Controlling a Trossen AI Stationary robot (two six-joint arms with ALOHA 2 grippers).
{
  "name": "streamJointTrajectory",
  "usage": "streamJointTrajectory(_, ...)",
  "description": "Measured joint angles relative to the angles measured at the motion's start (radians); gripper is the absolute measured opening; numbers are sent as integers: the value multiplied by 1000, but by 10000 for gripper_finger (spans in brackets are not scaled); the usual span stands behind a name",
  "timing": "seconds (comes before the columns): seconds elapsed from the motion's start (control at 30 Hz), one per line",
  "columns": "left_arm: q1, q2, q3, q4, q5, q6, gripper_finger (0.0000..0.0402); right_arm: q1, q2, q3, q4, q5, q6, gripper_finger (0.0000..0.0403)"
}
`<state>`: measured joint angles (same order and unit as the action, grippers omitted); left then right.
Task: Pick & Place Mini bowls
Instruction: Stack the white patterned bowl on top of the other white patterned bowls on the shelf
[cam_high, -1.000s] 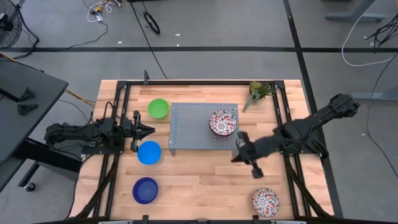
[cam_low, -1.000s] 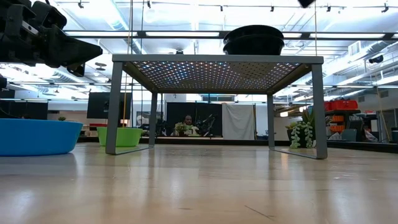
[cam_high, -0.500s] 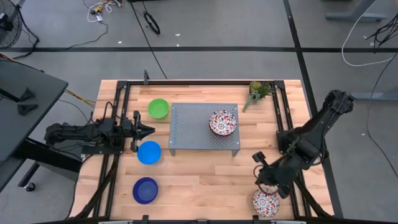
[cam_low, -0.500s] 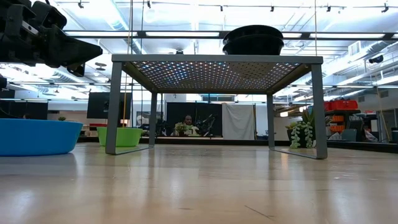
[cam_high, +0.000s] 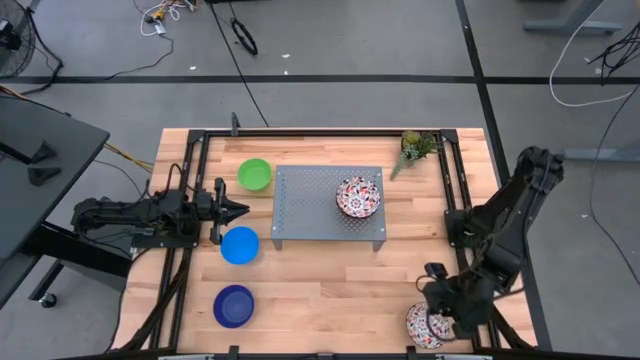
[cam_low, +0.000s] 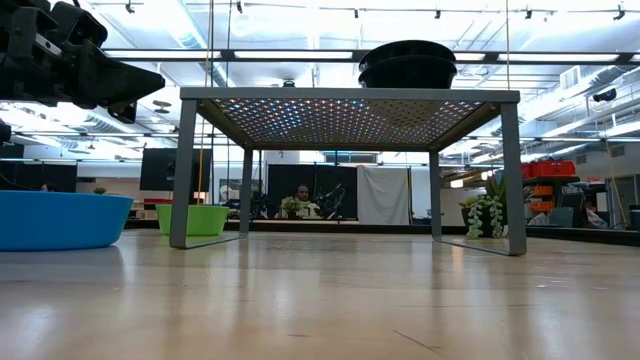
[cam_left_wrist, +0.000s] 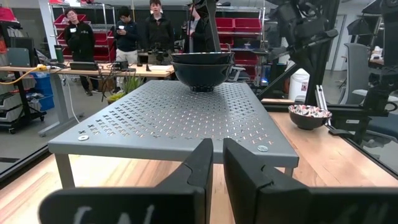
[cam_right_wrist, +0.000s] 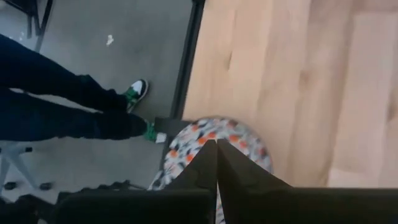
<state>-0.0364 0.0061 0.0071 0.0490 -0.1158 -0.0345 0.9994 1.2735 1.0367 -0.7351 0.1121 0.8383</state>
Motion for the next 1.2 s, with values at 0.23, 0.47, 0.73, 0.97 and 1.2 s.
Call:
streamJointTrajectory(0.23,0,0,0,0,0,0,44,47,57,0,-1,0,160,15)
streamJointTrajectory(0.47,0,0,0,0,0,0,44,52,107,0,-18,0,296,16)
streamJointTrajectory(0.73,0,0,0,0,0,0,44,52,129,-30,-46,-17,348,58)
streamJointTrajectory(0.97,0,0,0,0,0,0,44,54,129,-111,-34,-53,385,139)
streamJointTrajectory(1.2,0,0,0,0,0,0,44,54,129,-181,-17,-53,430,178)
